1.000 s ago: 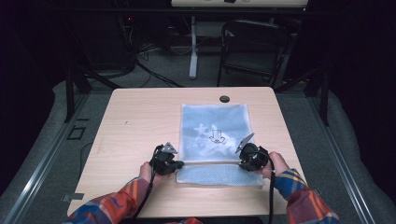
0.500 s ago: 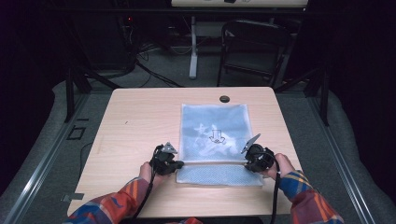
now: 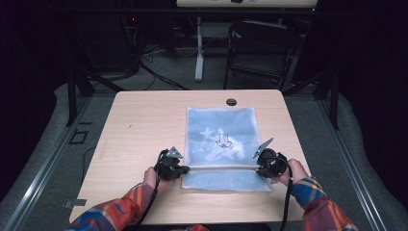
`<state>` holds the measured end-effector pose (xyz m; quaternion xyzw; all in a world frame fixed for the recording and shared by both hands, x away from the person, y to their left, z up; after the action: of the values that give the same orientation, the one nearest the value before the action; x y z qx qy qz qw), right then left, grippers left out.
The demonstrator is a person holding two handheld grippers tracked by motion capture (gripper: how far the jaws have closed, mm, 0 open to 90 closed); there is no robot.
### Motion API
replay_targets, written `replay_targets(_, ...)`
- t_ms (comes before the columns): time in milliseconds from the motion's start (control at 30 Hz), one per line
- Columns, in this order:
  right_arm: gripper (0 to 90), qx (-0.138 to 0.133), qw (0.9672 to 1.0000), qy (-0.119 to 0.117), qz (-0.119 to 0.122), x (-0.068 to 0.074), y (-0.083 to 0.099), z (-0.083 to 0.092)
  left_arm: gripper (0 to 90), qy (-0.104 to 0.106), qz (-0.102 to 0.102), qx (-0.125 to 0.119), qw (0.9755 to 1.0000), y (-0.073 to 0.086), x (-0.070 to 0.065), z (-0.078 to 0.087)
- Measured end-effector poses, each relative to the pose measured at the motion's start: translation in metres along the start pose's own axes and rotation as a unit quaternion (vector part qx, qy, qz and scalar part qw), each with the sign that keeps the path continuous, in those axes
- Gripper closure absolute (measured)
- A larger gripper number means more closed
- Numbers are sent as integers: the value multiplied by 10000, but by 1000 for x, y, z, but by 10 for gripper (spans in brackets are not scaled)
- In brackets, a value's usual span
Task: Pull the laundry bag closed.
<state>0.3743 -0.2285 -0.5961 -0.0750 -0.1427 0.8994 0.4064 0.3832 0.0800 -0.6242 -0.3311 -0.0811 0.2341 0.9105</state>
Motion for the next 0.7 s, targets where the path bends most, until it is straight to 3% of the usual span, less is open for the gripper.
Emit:
replay_targets(333,820,131,9997,104,-166,-10,10,0,900,-26,22,-15,10000,0,0,0)
replay_targets(433,820,44,9995,-3,-301,-10,12,-2,900,-32,8,-11,10000,0,0,0)
replay_targets(700,818,145,9995,18,-278,-9,12,-3,900,-37,38,-8,10000,0,0,0)
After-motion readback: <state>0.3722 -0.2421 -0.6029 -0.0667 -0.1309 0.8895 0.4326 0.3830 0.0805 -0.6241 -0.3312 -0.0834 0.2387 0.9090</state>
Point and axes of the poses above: each handheld gripper's, and its own axes: z roughly backward along the jaws, y roughly out of its underside, x roughly to its left, the point moved 7 cm from there along -z, roughly forward along the jaws, and after that the axes turned 12 degrees about -z, right-handed, at the moved point
